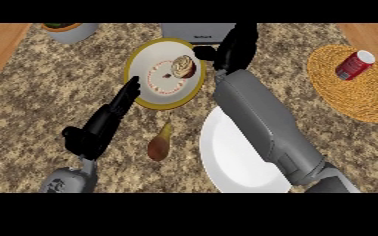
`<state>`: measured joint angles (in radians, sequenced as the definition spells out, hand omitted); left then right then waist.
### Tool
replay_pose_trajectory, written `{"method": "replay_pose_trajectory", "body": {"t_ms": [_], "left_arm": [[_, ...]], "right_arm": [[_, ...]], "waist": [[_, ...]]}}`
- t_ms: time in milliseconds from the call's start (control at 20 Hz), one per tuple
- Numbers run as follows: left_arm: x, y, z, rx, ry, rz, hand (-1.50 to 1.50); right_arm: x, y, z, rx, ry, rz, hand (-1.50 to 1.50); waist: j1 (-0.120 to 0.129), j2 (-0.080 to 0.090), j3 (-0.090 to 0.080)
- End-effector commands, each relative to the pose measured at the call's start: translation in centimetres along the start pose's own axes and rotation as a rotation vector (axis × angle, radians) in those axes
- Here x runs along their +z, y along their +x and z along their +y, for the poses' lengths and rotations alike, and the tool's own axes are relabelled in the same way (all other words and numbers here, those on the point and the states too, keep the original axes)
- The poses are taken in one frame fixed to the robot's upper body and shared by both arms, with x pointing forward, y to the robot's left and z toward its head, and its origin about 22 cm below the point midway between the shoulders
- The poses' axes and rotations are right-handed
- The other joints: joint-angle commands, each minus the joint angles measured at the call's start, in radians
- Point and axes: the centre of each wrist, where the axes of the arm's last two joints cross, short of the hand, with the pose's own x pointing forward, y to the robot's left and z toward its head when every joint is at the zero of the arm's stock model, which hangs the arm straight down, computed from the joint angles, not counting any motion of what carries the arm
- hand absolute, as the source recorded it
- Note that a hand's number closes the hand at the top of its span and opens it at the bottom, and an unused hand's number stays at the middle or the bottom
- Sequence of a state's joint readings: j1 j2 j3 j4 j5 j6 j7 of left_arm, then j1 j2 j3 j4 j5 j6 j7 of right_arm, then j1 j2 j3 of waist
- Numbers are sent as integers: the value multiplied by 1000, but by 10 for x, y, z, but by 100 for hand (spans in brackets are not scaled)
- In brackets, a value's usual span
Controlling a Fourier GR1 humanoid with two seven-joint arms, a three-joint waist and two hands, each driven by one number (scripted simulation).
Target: Pick the cupcake from the plate and place it in the bowl
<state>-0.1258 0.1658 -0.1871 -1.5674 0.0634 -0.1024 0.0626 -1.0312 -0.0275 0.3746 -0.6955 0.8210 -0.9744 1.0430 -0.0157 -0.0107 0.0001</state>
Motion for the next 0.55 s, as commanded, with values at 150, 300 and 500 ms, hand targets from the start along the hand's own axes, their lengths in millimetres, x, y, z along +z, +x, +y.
{"method": "replay_pose_trajectory", "body": {"t_ms": [150, 300, 500], "left_arm": [[15, -9, 12, 2, 33, 18, 0], [14, -7, 1, 11, 43, 15, 0], [1, 10, -1, -11, 39, -6, 0]], "right_arm": [[3, -67, -33, -163, -111, 52, -150], [20, -98, -61, -171, -64, 47, -150], [34, -126, -110, -191, -42, 34, -150]], "waist": [[-35, -8, 0], [-47, -10, 1], [-28, -1, 0]]}}
